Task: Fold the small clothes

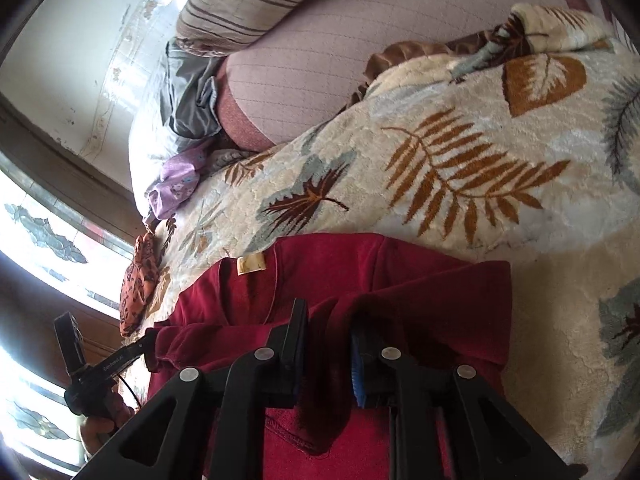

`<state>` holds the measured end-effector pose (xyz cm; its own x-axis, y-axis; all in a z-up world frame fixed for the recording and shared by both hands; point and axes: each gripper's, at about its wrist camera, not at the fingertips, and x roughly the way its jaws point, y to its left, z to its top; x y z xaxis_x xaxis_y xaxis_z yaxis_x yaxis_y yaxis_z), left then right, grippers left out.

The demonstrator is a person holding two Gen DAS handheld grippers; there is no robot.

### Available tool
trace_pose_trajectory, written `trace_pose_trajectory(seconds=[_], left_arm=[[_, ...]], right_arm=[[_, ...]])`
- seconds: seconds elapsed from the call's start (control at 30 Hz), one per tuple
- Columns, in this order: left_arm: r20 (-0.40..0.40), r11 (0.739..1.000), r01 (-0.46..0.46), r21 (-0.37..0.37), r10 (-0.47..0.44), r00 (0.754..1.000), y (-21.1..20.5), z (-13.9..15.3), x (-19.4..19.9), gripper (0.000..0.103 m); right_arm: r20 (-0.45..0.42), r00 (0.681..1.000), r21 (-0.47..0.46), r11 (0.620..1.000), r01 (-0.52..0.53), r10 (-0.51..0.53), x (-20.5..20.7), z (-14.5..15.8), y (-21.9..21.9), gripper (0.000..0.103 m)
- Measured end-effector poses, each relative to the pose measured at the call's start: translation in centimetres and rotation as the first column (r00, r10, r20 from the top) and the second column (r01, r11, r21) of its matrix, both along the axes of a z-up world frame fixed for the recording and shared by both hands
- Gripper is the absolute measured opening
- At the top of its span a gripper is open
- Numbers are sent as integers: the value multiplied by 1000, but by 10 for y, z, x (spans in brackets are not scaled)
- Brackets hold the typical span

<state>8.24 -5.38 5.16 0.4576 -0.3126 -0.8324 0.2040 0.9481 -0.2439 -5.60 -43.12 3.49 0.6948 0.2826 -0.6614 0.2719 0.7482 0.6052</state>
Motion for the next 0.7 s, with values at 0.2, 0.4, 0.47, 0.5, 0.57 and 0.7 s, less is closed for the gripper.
trace_pose_trajectory(seconds=[0.2, 0.4, 0.47, 0.5, 0.57, 0.7], left_arm=[[-16, 999, 26, -26, -27, 1000, 2, 14, -3, 16], [61, 996, 39, -85, -34, 998, 12, 39, -23, 57], [48, 995, 54, -85, -50, 998, 13, 40, -27, 57], [47, 995, 64, -80, -61, 997, 12, 40, -30, 57], [50, 995, 81, -57, -78, 996, 11, 39, -37, 57], [59, 993, 101, -58, -98, 993, 13, 34, -52, 57]], right_arm=[[63, 998, 5, 1000, 15, -15, -21, 18, -9, 43], [131, 991, -90, 996, 0, 12, -50, 46, 1, 43], [131, 989, -146, 988, -48, 68, -57, 49, 18, 43], [126, 987, -178, 981, -77, 100, -61, 48, 27, 43], [100, 982, -230, 964, -133, 160, -64, 43, 45, 43], [4, 969, -363, 903, -230, 248, -57, 26, 73, 43]])
